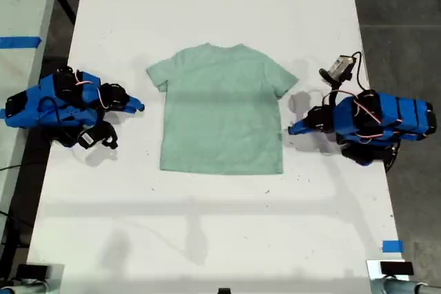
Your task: Fold tshirt
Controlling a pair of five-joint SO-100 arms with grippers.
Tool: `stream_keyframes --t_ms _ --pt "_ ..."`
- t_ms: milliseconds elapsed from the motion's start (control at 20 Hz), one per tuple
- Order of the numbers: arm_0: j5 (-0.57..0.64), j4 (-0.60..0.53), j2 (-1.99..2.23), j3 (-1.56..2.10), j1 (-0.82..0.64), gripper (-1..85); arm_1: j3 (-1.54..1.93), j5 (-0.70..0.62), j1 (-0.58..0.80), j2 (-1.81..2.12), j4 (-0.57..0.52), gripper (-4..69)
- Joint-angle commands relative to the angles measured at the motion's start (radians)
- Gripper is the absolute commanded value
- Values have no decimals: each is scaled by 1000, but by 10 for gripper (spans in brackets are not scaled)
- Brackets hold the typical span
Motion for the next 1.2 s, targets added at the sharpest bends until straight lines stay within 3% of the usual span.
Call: stream_keyframes --t_ms 0,100,200,250,300,350,450,550,650,850,950,1150 --pt "-26 81 -3 -3 -38 73 -6 -78 3 5 -28 51" --pt "-26 81 -3 -6 -71 115 -6 299 -8 5 -28 52" --pt "-20 81 -3 -6 -14 237 -6 377 35 5 -29 56" --pt "-38 61 -3 -6 21 231 -6 546 41 5 -29 62" --pt "-31 12 -3 -8 15 127 -6 598 43 5 -32 66" --pt "-43 3 -3 -9 20 3 -5 581 52 5 -35 45" --pt "-49 40 -3 -9 58 1 -15 416 103 6 -38 19" --pt "-43 11 -3 -11 80 1 -23 407 94 6 -46 103" --pt "-48 -20 -3 -15 71 1 -44 348 100 6 -67 -14" --pt "-38 -5 -52 -107 31 1 -84 348 92 5 -63 -13" --pt "-12 -58 -189 -181 12 1 -175 318 100 -77 -60 -13" --pt "107 -114 -634 -522 -61 1 -508 170 186 -468 5 -13"
